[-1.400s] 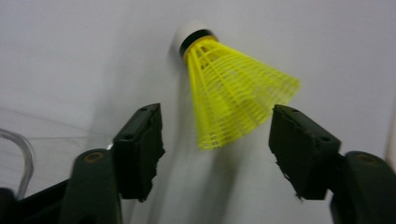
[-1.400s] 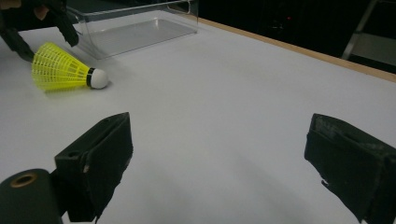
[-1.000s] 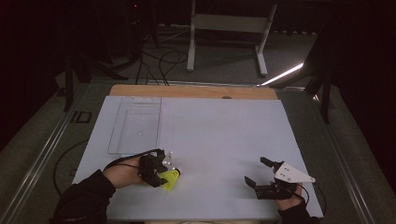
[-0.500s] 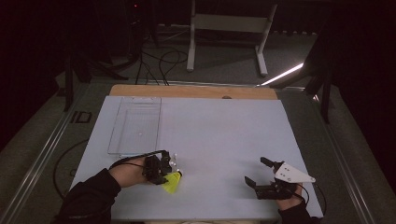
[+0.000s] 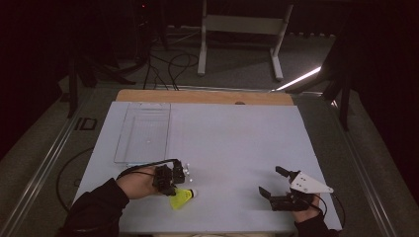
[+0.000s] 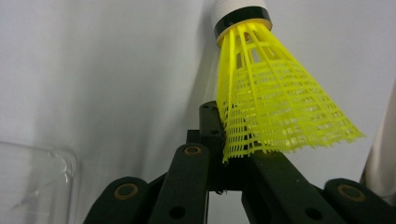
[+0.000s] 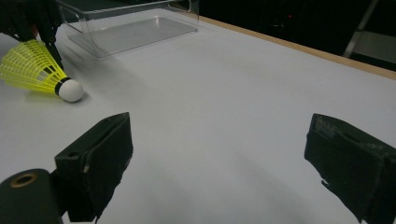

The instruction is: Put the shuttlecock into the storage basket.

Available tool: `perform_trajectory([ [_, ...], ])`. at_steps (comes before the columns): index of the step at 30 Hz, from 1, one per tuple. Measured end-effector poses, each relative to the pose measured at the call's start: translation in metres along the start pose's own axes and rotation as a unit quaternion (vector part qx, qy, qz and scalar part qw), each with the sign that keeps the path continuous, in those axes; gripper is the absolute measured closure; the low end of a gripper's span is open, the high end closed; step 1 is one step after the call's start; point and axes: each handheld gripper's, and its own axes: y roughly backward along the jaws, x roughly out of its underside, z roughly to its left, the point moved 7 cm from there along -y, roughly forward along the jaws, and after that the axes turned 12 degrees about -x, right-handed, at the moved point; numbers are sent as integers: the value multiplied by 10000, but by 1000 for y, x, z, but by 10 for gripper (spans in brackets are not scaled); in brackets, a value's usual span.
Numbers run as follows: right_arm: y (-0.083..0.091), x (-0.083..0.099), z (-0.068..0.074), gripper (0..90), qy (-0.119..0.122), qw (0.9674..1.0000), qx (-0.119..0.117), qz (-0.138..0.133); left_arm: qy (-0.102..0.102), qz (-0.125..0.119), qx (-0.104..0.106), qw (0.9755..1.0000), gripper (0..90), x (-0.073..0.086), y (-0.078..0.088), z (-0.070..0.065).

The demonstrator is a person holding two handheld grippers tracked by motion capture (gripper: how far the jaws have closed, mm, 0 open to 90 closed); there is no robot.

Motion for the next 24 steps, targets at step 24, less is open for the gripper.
perform_trajectory([
  [24,0,0,0,78,-20,10000,-6,8,432,-230,-70,9988,900,-18,23,17],
])
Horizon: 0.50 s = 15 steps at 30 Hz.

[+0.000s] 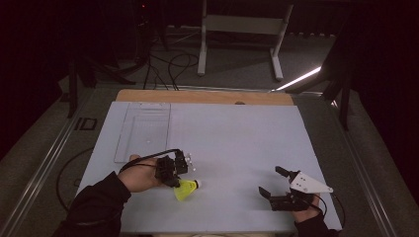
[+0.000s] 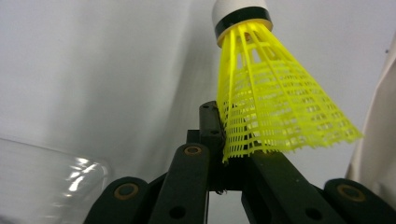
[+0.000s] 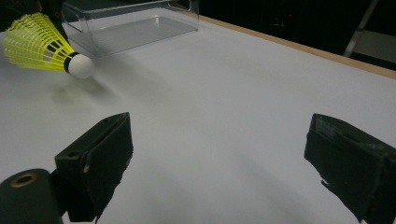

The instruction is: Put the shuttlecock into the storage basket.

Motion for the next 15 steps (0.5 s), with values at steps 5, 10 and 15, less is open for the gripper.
perform_trajectory([
  [5,0,0,0,77,-6,10000,9,-2,371,-47,-65,9993,900,-4,8,11],
  [10,0,0,0,77,-7,10000,0,1,541,1,-181,9984,900,-5,16,21],
  [15,0,0,-1,78,-2,10000,-7,7,677,101,-260,9973,900,-8,23,29],
])
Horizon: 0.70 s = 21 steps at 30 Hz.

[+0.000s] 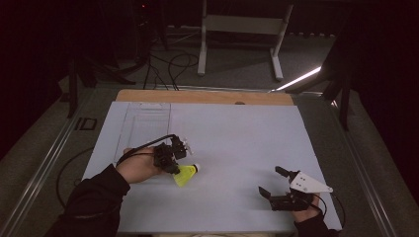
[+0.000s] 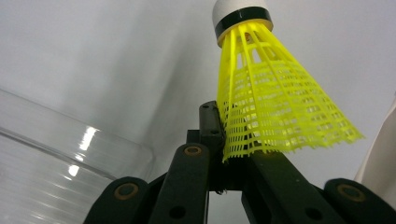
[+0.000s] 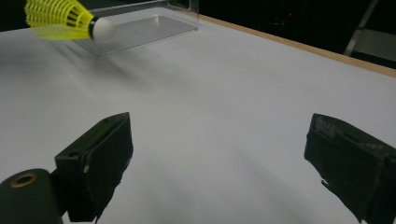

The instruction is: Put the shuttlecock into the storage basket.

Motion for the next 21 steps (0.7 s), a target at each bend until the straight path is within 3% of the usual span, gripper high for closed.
perform_trajectory([
  [2,0,0,0,78,-4,10000,-1,-3,-35,58,-44,10000,900,0,1,1],
  [4,0,0,0,78,-15,10000,8,-8,171,132,-31,9998,900,-2,2,4],
  [6,0,0,0,77,-19,10000,6,-12,266,240,-155,9992,900,-2,2,11],
  [10,0,0,0,77,-8,10000,15,3,343,282,-209,9988,900,-2,5,19],
  [13,0,0,0,77,-17,10000,15,1,403,171,-251,9987,900,-4,8,24],
  [21,0,0,0,78,5,10000,21,19,942,6,-420,9947,900,-5,16,50],
])
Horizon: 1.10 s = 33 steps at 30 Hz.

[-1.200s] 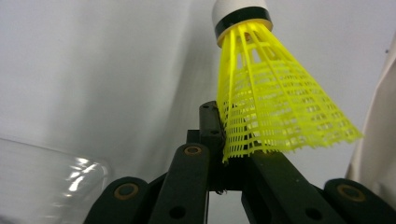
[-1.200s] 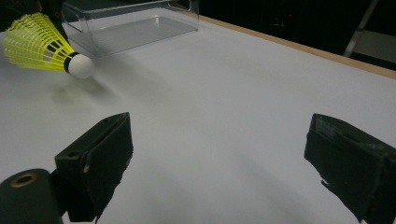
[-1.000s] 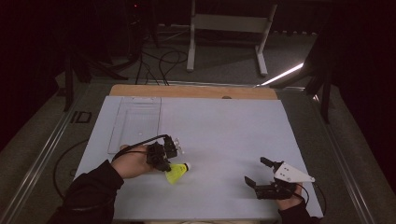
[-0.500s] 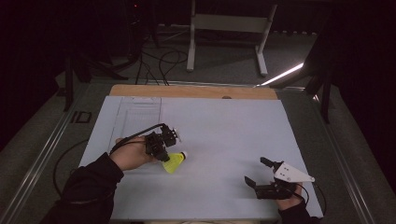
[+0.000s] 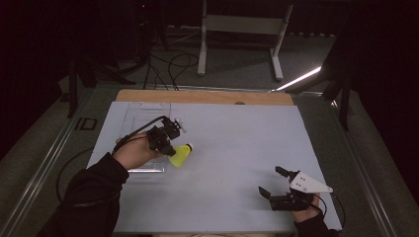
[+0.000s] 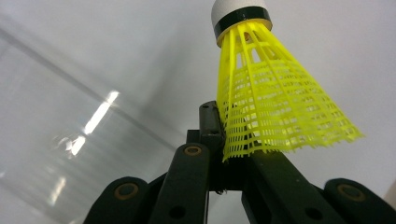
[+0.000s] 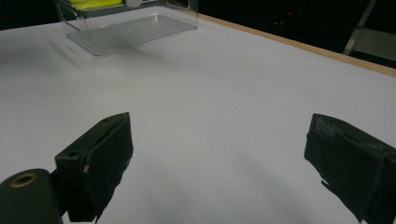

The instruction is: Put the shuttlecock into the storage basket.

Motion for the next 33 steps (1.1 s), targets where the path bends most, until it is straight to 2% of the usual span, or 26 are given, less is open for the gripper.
perform_trajectory([
  [2,0,0,0,78,-18,10000,-2,1,184,-57,-29,9998,900,-1,1,8],
  [6,0,0,0,78,-19,10000,2,4,375,-130,-88,9992,900,-1,4,20],
  [9,0,0,0,78,-24,10000,-5,3,598,-228,-120,9979,900,-2,6,30],
  [11,0,0,0,78,-10,10000,-2,-5,635,-213,-178,9976,900,-1,7,37],
  [13,0,0,0,78,-31,10000,-15,-35,790,-269,-201,9963,900,-2,8,44],
  [17,0,0,0,77,-30,10000,-11,-49,925,-260,-267,9950,900,0,10,54],
  [18,0,0,0,78,-19,10000,-7,-37,1068,-290,-362,9932,900,1,14,64],
  [19,0,0,0,78,-19,10000,-7,-37,1068,-290,-362,9932,900,1,14,64],
  [20,0,0,0,78,-12,10000,-13,-35,1199,-325,-451,9912,900,2,17,71],
  [21,0,0,0,78,-12,10000,-13,-35,1199,-325,-451,9912,900,2,17,71],
  [22,0,0,0,78,-28,10000,-14,-29,1306,-374,-488,9895,900,2,20,77],
  [28,0,0,0,78,-20,10000,-15,-26,1453,-418,-532,9871,900,7,27,88],
  [29,0,0,0,78,-30,10000,-13,-26,1547,-447,-569,9853,900,8,28,91],
  [33,-1,1,0,78,-50,10000,-11,-9,1707,-488,-572,9825,900,11,28,97],
])
